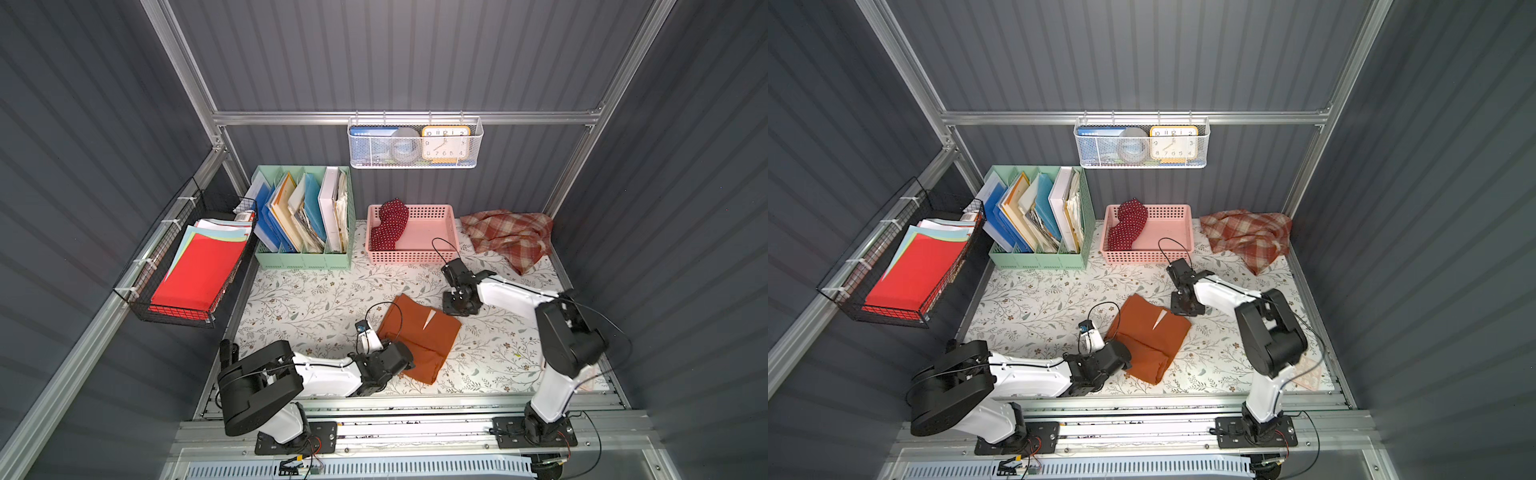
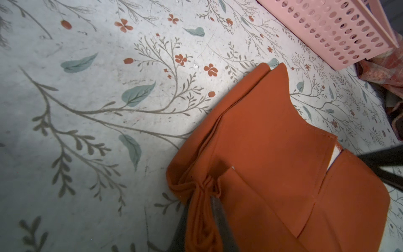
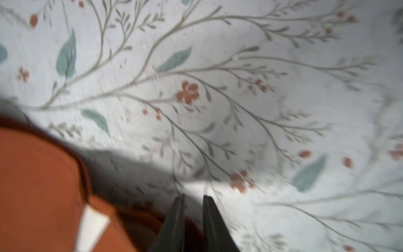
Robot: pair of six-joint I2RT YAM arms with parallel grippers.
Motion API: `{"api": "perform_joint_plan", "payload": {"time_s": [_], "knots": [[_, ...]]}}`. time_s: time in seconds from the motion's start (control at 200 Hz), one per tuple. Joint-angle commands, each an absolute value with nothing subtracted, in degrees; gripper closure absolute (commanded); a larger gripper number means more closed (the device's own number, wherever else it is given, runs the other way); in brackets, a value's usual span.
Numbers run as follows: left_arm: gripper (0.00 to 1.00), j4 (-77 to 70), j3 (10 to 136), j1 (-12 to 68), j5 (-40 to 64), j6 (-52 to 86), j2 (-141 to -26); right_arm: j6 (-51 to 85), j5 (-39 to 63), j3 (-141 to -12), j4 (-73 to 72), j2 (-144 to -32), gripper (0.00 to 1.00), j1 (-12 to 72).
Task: Roll up the skirts
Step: Roll the skirt at the center of the board.
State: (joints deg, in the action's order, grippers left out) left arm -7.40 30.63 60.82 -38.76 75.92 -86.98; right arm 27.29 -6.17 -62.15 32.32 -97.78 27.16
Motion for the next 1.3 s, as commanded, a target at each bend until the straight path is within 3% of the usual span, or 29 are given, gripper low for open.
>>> {"api": "perform_joint_plan", "payload": {"time_s": [0.0,0.115,0.32,0.415,0.59,0.705,1.011,1.296], "knots": [[1.0,-8.1,30.1,60.7,-38.3,74.6,-85.2,28.7,-12.5,-55.4,35.2,-84.5,0.63,33.1],[1.0,-11.1,29.5,60.6,-34.8,73.0,-84.9,30.0,-21.4,-52.3,40.9,-72.9,0.5,47.3],[1.0,-13.6,29.1,58.6,-28.7,70.3,-84.6,37.8,-32.8,-48.8,48.5,-63.6,0.45,71.3],[1.0,-13.1,29.6,58.1,-27.7,68.9,-84.2,37.6,-37.6,-48.5,48.8,-66.4,0.33,82.5],[1.0,-12.9,30.5,57.0,-25.7,66.9,-83.9,42.4,-48.7,-57.0,59.2,-83.9,0.23,94.6],[1.0,-13.3,30.3,56.9,-25.5,67.0,-83.7,40.4,-50.5,-60.8,60.3,-93.0,0.18,96.0],[1.0,-13.7,29.3,56.8,-25.2,67.6,-83.3,34.0,-52.2,-68.0,58.9,-104.8,0.04,95.3],[1.0,-13.1,29.3,56.7,-24.7,67.6,-82.5,39.2,-55.3,-72.5,65.1,-113.8,0.01,92.6]]}}
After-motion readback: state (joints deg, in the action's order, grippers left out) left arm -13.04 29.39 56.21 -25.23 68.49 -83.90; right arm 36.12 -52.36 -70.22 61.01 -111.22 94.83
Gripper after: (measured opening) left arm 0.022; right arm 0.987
